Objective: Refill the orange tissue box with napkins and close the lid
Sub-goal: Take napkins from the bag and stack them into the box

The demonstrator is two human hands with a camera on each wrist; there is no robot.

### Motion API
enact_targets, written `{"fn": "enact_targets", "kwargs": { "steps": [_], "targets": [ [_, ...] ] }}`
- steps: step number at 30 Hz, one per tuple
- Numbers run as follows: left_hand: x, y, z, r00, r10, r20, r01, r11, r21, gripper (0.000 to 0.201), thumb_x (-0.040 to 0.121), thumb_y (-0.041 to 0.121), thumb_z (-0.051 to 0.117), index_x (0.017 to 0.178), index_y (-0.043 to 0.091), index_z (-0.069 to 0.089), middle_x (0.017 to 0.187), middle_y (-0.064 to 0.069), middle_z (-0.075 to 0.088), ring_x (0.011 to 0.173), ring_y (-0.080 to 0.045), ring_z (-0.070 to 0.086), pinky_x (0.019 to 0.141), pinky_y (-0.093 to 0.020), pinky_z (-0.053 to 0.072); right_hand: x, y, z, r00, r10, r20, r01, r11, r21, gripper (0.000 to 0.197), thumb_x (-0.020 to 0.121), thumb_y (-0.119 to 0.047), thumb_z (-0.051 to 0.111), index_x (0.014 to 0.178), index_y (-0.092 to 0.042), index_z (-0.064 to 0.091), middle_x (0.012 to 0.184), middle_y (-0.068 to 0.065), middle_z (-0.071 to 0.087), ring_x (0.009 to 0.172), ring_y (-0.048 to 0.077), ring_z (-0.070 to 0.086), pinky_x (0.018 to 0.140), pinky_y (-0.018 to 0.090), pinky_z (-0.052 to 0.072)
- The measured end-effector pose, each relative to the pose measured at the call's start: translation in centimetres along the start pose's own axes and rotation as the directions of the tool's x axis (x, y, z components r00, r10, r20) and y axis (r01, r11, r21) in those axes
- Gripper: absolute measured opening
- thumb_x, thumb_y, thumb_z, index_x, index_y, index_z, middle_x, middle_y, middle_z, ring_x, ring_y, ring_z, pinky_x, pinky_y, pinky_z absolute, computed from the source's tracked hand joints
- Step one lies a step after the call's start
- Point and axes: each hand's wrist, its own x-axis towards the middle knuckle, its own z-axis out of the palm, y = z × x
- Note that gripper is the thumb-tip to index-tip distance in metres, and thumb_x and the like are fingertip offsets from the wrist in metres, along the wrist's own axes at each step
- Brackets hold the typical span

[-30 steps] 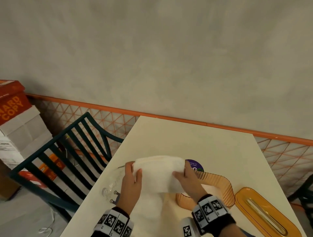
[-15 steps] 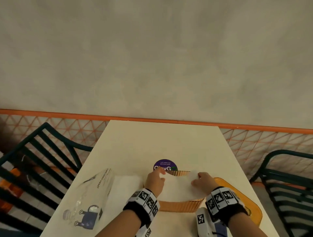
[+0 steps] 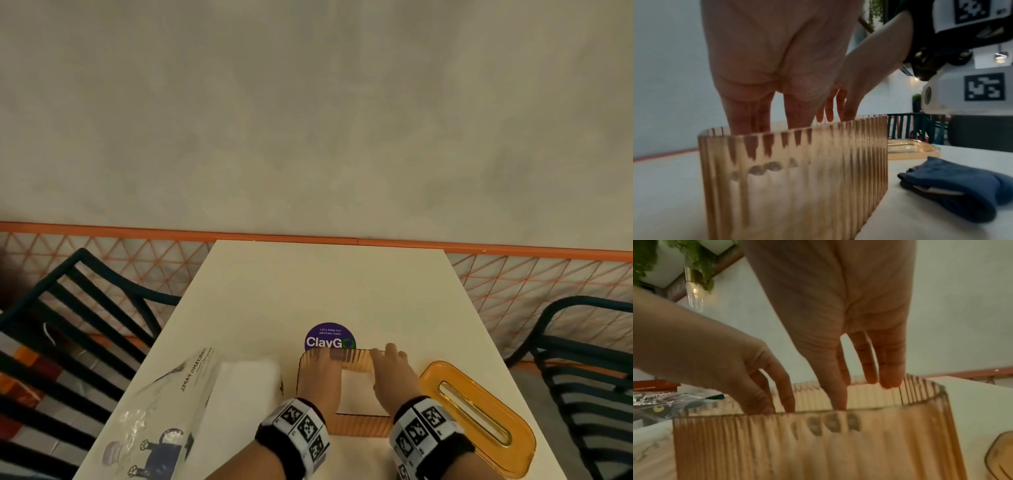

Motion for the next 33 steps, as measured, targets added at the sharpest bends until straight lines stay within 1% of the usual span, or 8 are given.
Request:
{"fn": "enact_targets", "kwargs": {
  "steps": [4,7,11,14,16,23,27,33],
  "targets": [
    [0.6,0.0,-0.3,0.956,-0.051,0.287,0.033,0.997,0.069,0.037,0.098,0.007,0.04,0.134,0.004,0.048,0.142,-0.013,0.045,0.132,-0.027,0.043,0.108,-0.031,0.037,0.9,-0.2,0.8,0.963,-0.041,0.265,0.063,0.995,-0.076,0.042,0.089,-0.007,0.058,0.13,-0.013,0.051,0.138,0.01,0.044,0.125,0.026,0.049,0.103,0.031,0.041],
    [0.6,0.0,-0.4,0.938,-0.058,0.341,0.03,0.996,0.086,0.037,0.098,0.012,0.041,0.132,0.006,0.051,0.144,-0.013,0.044,0.133,-0.028,0.042,0.11,-0.033,0.036,1.3,-0.2,1.6,0.936,-0.064,0.346,0.121,0.982,-0.146,0.044,0.09,-0.009,0.057,0.133,-0.014,0.05,0.142,0.012,0.04,0.13,0.026,0.044,0.109,0.031,0.037],
    [0.0,-0.5,-1.3,0.993,-0.064,0.098,0.081,0.98,-0.18,0.024,0.096,0.013,0.041,0.096,0.012,0.065,0.123,-0.012,0.06,0.112,-0.026,0.058,0.094,-0.033,0.047,1.5,0.7,1.5,0.973,-0.108,0.206,0.115,0.993,-0.024,0.039,0.092,-0.009,0.052,0.13,-0.018,0.053,0.134,0.005,0.048,0.126,0.022,0.047,0.105,0.027,0.037],
    [-2.0,-3.3,-3.3,0.95,-0.158,-0.269,0.076,0.954,-0.29,0.025,0.096,0.017,0.041,0.108,0.017,0.063,0.111,-0.002,0.06,0.105,-0.017,0.056,0.089,-0.031,0.048,1.1,2.0,0.1,0.995,-0.104,-0.004,0.104,0.992,0.073,0.032,0.092,-0.011,0.049,0.122,-0.018,0.057,0.122,0.002,0.054,0.111,0.017,0.056,0.094,0.023,0.046],
    [-3.7,-6.5,-4.2,0.895,-0.276,-0.351,0.177,0.941,-0.289,0.026,0.096,0.017,0.043,0.117,0.019,0.058,0.118,0.0,0.055,0.111,-0.015,0.05,0.091,-0.026,0.047,0.4,3.0,-0.3,0.994,-0.071,-0.086,0.079,0.992,0.094,0.028,0.092,-0.015,0.05,0.12,-0.019,0.056,0.119,0.001,0.053,0.102,0.015,0.058,0.086,0.023,0.051],
    [-7.0,-11.8,-3.5,0.759,-0.65,-0.045,0.633,0.752,-0.181,0.05,0.097,0.037,0.041,0.133,0.003,0.036,0.137,-0.014,0.039,0.126,-0.029,0.043,0.1,-0.035,0.042,-0.6,3.8,0.9,0.988,0.147,-0.057,-0.13,0.964,0.234,0.055,0.093,-0.006,0.046,0.143,-0.01,0.023,0.14,0.015,0.036,0.113,0.027,0.056,0.082,0.027,0.051],
    [-7.3,-12.5,-2.7,0.757,-0.654,-0.017,0.645,0.75,-0.145,0.046,0.099,0.036,0.039,0.131,0.003,0.038,0.136,-0.013,0.045,0.125,-0.027,0.049,0.101,-0.033,0.042,-0.1,3.7,1.8,0.975,0.206,0.084,-0.221,0.937,0.272,0.05,0.095,-0.003,0.037,0.143,-0.005,0.022,0.136,0.019,0.043,0.118,0.033,0.051,0.089,0.035,0.046],
    [-7.8,-12.6,-2.4,0.771,-0.624,-0.129,0.604,0.78,-0.161,0.041,0.096,0.029,0.046,0.13,0.008,0.036,0.133,-0.008,0.043,0.122,-0.025,0.047,0.096,-0.035,0.045,0.2,3.7,2.3,0.973,0.219,0.076,-0.232,0.939,0.253,0.041,0.095,0.0,0.036,0.135,-0.003,0.03,0.13,0.02,0.049,0.113,0.033,0.055,0.083,0.033,0.047]
  ]
}}
